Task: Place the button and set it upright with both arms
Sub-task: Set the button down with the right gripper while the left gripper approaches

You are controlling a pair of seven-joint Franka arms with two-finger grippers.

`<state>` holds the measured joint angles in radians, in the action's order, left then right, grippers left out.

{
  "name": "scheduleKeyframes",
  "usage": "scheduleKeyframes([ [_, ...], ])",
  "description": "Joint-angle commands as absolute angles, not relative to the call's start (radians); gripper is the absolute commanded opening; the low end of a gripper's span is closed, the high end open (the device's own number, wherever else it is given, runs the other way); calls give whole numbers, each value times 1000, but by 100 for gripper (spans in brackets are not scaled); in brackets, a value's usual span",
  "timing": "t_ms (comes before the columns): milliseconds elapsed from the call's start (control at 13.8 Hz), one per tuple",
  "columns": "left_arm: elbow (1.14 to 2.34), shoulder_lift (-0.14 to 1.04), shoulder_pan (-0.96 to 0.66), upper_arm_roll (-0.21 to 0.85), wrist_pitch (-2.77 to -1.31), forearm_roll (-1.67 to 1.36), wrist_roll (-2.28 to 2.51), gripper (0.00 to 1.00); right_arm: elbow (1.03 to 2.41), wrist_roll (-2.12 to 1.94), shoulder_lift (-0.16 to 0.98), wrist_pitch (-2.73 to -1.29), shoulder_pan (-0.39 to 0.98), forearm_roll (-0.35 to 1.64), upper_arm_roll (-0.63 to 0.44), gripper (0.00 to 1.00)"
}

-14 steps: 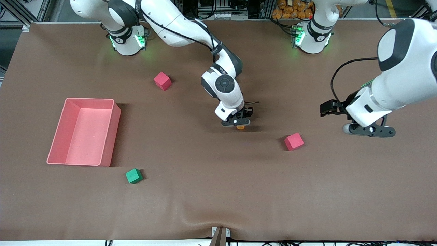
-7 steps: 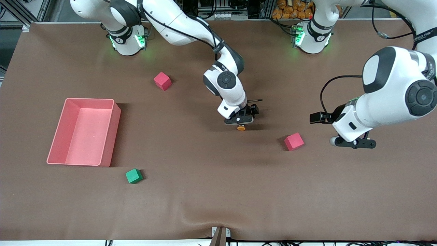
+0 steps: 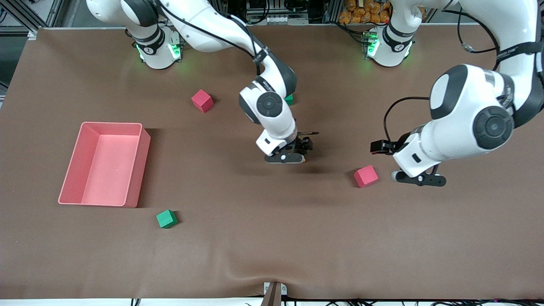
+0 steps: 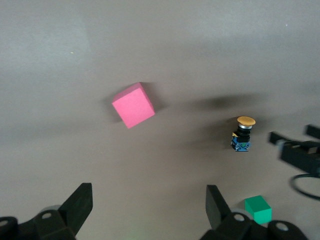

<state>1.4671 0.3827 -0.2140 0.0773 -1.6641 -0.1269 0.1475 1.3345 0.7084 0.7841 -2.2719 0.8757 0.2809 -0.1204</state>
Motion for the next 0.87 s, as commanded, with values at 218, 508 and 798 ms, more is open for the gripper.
scheduleKeyframes([
  [218, 1442, 436, -278, 74, -1666, -143, 169, 100, 1685, 440, 439, -2260, 718, 293, -132, 100],
  [508, 1434, 488, -310, 78, -1664, -185, 189, 100, 1818, 264, 258, -2099, 570, 291, -135, 100],
  [798, 1346, 596, -376, 77, -1658, -236, 231, 100, 1812, 210, 125, -1889, 399, 246, -137, 100],
])
